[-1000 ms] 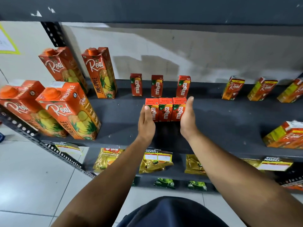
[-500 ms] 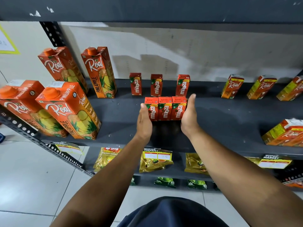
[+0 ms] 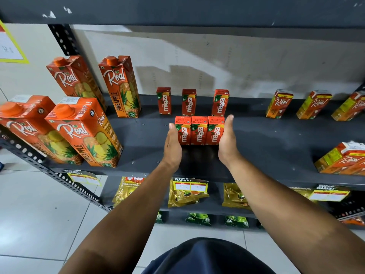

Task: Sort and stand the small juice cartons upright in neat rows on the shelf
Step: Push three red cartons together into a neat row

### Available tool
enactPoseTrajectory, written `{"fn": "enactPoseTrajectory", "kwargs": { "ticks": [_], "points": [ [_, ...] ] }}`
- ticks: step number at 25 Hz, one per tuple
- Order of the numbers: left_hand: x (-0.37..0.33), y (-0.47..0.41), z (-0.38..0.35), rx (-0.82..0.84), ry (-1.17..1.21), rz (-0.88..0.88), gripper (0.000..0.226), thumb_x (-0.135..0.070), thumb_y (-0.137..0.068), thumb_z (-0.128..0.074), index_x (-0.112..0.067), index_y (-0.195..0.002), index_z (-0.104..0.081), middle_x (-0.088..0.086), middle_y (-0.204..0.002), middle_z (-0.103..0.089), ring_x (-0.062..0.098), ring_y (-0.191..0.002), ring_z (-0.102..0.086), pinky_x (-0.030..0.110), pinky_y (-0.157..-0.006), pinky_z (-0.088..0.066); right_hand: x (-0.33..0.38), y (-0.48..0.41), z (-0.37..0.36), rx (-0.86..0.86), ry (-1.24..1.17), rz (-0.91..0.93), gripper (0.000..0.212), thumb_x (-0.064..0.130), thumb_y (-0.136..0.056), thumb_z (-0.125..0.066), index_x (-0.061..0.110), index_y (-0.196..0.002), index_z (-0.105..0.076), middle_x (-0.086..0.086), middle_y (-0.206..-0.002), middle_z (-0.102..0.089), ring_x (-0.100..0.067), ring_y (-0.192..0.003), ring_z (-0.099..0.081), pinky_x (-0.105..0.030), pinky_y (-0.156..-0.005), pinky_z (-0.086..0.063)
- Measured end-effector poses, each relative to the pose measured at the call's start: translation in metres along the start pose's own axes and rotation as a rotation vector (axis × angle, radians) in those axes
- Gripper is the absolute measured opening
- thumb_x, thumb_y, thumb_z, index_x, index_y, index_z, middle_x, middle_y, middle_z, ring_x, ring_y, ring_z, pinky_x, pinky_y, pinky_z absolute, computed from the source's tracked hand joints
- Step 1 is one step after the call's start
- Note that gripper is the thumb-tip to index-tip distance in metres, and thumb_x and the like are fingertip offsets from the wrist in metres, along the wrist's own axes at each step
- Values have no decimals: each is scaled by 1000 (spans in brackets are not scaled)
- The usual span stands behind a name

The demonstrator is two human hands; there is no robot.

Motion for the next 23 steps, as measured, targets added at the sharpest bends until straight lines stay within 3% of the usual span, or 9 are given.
{"fn": "enactPoseTrajectory", "kwargs": {
  "ticks": [8, 11, 15, 20, 23],
  "points": [
    [8, 5, 1, -4, 2, 72, 109, -99, -55, -31, -37, -144, -36, -3, -143, -49, 14, -132, -44, 48, -115, -27, -4, 11, 1, -1, 21, -14, 66, 64, -96, -23, 20, -139, -48, -5, -127, -65, -14, -116, -63, -32, -95, -51],
    [12, 13, 4, -6, 0, 101, 108, -98, -56, -29, -39, -145, -33, -6, -147, -44, 12, -135, -39, 46, -117, -23, -6, 17, 1, -30, 19, -39, 71, 70, -91, -26, 22, -136, -51, -5, -125, -66, -16, -115, -64, -36, -97, -51],
    [14, 31, 7, 5, -31, 101, 105, -95, -61, -26, -37, -149, -25, -8, -154, -33, 11, -141, -27, 44, -119, -15, -7, 29, 0, -49, -21, -66, 69, 67, -93, -24, 18, -131, -56, -6, -120, -68, -16, -111, -65, -38, -99, -50],
    [14, 48, 7, 10, -25, 96, 101, -86, -68, -22, -31, -152, -10, -8, -159, -16, 7, -143, -11, 38, -120, -6, -8, 48, 3, -31, 0, -87, 78, 75, -79, -30, 20, -127, -58, -5, -120, -68, -16, -112, -65, -39, -98, -51],
    [10, 62, 26, 54, 15, 102, 77, -67, -90, -15, -23, -152, -7, -6, -160, -12, 8, -144, -10, 31, -116, -7, -9, 70, -12, -22, -10, -38, 70, 70, -81, -30, 22, -121, -60, -4, -116, -70, -14, -110, -66, -35, -95, -52]
  ]
}}
Point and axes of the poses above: each hand's wrist, its own y-axis away from the middle knuckle, its own z-axis out of the back of the hand, x = y × z, the point moved 4 cm from there along -y, towards the middle knuckle
